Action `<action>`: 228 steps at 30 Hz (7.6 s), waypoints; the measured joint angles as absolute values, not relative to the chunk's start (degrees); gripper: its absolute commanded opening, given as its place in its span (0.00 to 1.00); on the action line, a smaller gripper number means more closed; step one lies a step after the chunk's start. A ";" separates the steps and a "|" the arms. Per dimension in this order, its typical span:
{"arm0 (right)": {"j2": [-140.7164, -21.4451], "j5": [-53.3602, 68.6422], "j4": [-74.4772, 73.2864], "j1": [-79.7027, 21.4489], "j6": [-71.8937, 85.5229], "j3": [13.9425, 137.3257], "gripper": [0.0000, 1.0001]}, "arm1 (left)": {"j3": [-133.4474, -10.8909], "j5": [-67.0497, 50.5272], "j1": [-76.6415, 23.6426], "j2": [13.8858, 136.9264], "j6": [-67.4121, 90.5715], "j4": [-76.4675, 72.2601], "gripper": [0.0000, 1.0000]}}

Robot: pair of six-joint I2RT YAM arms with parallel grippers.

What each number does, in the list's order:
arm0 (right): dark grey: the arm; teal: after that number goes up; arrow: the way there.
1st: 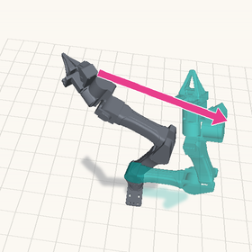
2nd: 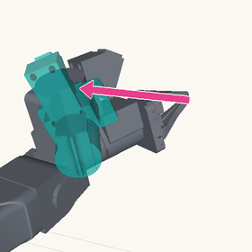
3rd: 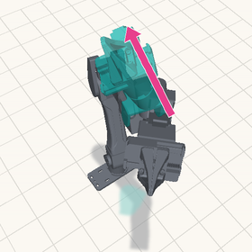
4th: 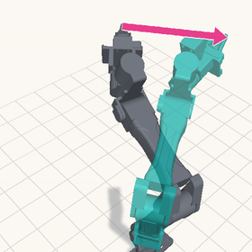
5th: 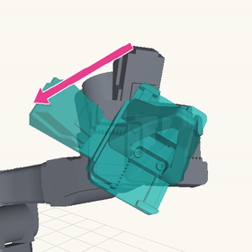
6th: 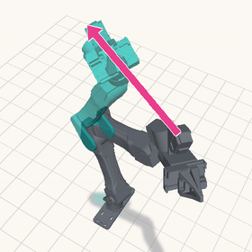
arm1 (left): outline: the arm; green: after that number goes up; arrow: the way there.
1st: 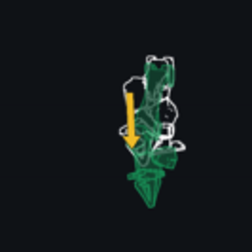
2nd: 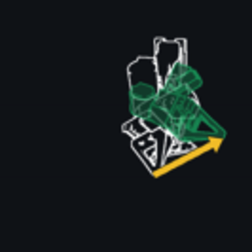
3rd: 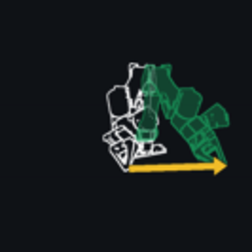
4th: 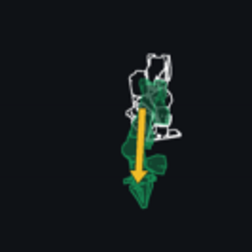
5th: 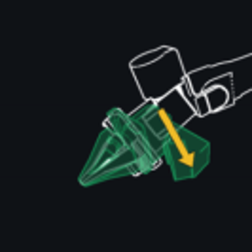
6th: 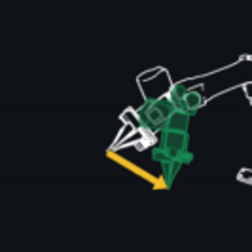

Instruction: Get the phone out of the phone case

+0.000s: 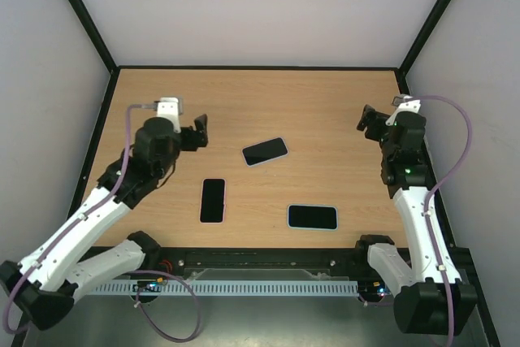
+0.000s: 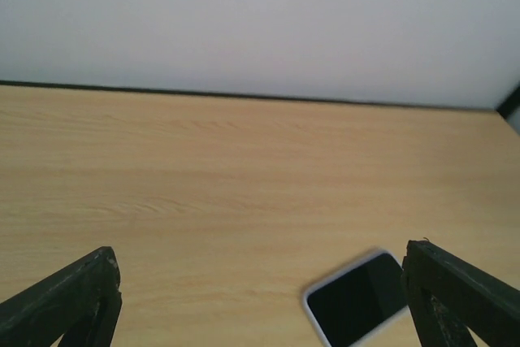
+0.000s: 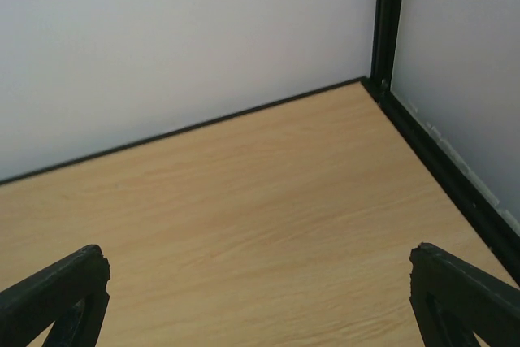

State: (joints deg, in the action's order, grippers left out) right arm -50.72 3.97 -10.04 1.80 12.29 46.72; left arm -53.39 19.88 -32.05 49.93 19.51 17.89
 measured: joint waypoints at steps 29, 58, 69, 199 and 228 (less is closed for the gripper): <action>-51.77 24.69 -19.66 1.72 -2.76 43.86 0.98 | -59.64 19.25 -64.10 81.93 38.70 29.43 0.94; -51.46 27.00 -21.37 1.48 -4.08 42.39 0.98 | -69.69 -3.42 -76.31 109.34 32.64 17.10 0.04; -52.31 25.71 -21.93 1.48 -8.21 42.70 0.98 | -70.74 2.74 -70.76 112.71 34.52 13.96 0.08; -76.36 12.43 -41.95 -22.06 -29.06 43.03 0.49 | -40.73 26.98 -64.53 78.37 67.68 -2.52 0.86; -71.83 28.42 -30.81 -22.09 -15.31 49.21 0.50 | -56.18 13.08 -56.58 94.41 56.42 -17.65 0.50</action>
State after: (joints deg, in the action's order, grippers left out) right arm -71.83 28.42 -30.81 -22.09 -15.31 49.21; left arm -56.18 13.08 -56.58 94.41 56.42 -17.65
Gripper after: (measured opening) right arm 0.733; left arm 0.521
